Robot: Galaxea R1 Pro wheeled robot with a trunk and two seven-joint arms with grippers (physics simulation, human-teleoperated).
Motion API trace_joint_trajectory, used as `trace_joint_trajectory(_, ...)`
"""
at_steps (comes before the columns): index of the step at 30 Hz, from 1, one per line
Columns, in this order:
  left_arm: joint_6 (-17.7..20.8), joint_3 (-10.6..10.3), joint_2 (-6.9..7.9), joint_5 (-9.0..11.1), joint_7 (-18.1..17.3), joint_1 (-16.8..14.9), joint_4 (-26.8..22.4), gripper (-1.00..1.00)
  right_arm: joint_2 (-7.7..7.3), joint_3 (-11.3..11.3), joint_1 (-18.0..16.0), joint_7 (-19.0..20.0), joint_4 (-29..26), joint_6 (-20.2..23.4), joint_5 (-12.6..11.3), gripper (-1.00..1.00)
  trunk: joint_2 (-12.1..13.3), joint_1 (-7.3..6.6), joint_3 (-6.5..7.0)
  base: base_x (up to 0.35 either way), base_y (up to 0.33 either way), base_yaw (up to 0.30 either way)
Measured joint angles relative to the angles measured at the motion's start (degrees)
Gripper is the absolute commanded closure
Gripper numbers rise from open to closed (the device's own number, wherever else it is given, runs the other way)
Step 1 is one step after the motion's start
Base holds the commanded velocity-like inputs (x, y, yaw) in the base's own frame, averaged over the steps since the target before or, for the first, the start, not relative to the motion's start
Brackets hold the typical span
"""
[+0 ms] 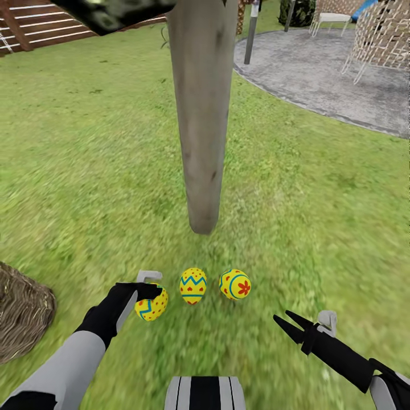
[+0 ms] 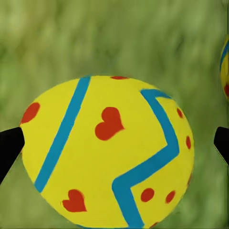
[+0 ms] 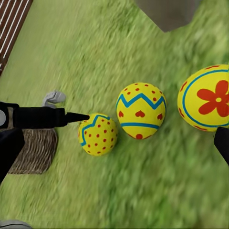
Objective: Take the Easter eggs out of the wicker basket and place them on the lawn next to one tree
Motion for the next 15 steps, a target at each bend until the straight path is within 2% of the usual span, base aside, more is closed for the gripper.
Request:
trace_joint_trajectory(11,2.1,0.4,-0.07,0.1,-0.1,0.0,0.0,-1.00,0.00,0.0,0.0,0.0,0.0,0.0,0.0,-1.00,0.1,-0.28,2.44,-0.001,0.000,0.000)
trace_joint_trajectory(15,3.7,0.4,-0.08,0.2,-0.1,0.0,-0.1,-1.00,0.00,-0.1,0.0,0.0,0.0,0.0,0.0,-1.00,0.2,-0.36,3.32,-0.197,0.000,0.000)
